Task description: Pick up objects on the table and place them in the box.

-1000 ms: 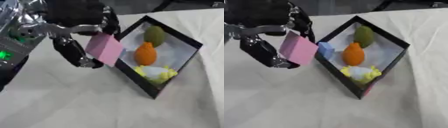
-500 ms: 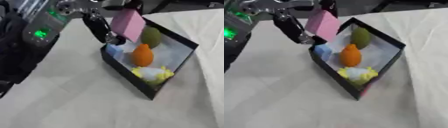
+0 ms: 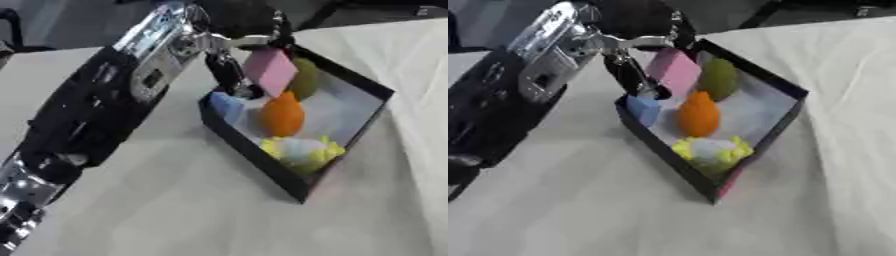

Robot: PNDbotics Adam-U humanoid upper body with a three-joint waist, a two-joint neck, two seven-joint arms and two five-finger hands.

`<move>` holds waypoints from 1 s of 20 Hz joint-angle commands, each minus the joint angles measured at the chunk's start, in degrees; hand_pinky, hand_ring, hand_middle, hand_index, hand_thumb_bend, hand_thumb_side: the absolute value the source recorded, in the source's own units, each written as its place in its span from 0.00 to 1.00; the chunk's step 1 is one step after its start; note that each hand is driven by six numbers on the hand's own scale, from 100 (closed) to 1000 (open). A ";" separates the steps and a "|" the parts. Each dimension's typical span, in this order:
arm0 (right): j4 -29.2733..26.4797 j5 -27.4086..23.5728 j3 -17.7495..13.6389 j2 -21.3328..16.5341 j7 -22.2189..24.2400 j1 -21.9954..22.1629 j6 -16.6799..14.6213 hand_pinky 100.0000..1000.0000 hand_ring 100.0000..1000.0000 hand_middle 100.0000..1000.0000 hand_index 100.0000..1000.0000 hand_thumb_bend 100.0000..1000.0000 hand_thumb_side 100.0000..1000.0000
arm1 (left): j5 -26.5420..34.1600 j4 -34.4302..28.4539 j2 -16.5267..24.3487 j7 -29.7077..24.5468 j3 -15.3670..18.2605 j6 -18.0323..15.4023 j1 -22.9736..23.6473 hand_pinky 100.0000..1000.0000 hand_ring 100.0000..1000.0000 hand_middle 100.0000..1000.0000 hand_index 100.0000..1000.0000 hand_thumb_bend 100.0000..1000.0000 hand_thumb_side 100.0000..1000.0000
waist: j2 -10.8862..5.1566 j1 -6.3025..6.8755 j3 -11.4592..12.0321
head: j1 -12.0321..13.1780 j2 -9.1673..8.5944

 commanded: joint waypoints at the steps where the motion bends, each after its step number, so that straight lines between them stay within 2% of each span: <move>1: -1.06 -0.31 -0.12 -0.74 0.14 -0.66 0.12 0.89 0.71 0.80 0.90 0.00 0.47 | -0.85 1.04 -0.06 0.77 0.19 -1.48 -0.43 0.78 0.74 0.69 0.77 0.34 0.24 | -1.29 0.35 -0.14 | 0.01 -0.59; 3: -1.06 -0.27 -0.15 -0.71 0.15 -0.56 0.11 0.89 0.71 0.80 0.90 0.00 0.47 | -1.18 1.53 -0.22 0.83 0.31 -1.94 0.04 0.81 0.80 0.76 0.84 0.46 0.35 | -1.26 0.27 -0.23 | -0.20 -0.42; 4: -1.07 -0.25 -0.17 -0.71 0.13 -0.50 0.09 0.89 0.71 0.80 0.90 0.00 0.47 | -1.40 1.71 -0.26 0.80 0.41 -2.11 0.26 0.83 0.84 0.80 0.87 0.56 0.46 | -1.25 0.23 -0.28 | -0.29 -0.35; 6: -1.07 -0.22 -0.21 -0.72 0.09 -0.40 0.05 0.89 0.71 0.80 0.90 0.00 0.47 | -2.18 2.03 -0.27 0.86 0.76 -2.03 0.67 0.84 0.86 0.82 0.89 0.64 0.51 | -1.21 0.08 -0.30 | -0.52 -0.22; 8: -1.07 -0.19 -0.22 -0.71 0.06 -0.30 0.00 0.89 0.71 0.80 0.90 0.00 0.47 | -3.13 2.43 -0.28 1.02 1.14 -1.72 1.14 0.84 0.86 0.82 0.89 0.66 0.52 | -1.17 -0.10 -0.28 | -0.73 -0.12; 11: -1.06 -0.12 -0.32 -0.76 -0.07 -0.03 -0.12 0.89 0.71 0.80 0.90 0.00 0.48 | -2.60 2.05 -0.17 2.01 2.34 -0.66 2.19 0.83 0.84 0.80 0.87 0.50 0.47 | -1.16 -0.44 -0.04 | -1.08 0.20; 14: -1.20 -0.06 -0.60 -0.97 -0.42 0.38 -0.41 0.89 0.71 0.80 0.90 0.00 0.48 | 2.00 -1.67 1.60 4.70 5.06 2.65 3.98 0.81 0.81 0.77 0.85 0.31 0.43 | -1.31 -0.78 0.52 | -1.80 0.64; 15: -1.30 -0.07 -0.81 -1.03 -0.70 0.52 -0.57 0.89 0.71 0.80 0.90 0.00 0.48 | 4.75 -3.56 2.69 5.94 6.65 4.60 4.95 0.79 0.80 0.76 0.84 0.18 0.43 | -1.36 -0.94 0.79 | -2.25 0.77; 16: -1.42 -0.10 -1.01 -1.10 -1.04 0.68 -0.74 0.89 0.71 0.80 0.90 0.00 0.48 | 7.99 -5.68 4.07 7.17 8.39 6.94 6.02 0.78 0.79 0.76 0.84 0.11 0.45 | -1.39 -1.09 1.04 | -2.71 0.89; 17: -1.54 -0.10 -1.23 -1.17 -1.42 0.89 -0.92 0.89 0.71 0.80 0.90 0.00 0.48 | 10.94 -7.84 5.57 8.55 10.34 9.75 7.14 0.78 0.78 0.76 0.84 0.03 0.51 | -1.40 -1.28 1.34 | -3.25 1.00; 20: -1.80 -0.06 -1.77 -1.31 -2.56 1.62 -1.32 0.89 0.71 0.80 0.90 0.00 0.48 | 26.96 -14.45 9.60 12.72 15.27 17.03 11.19 0.79 0.78 0.76 0.85 0.00 0.62 | -1.34 -1.77 2.35 | -4.68 1.11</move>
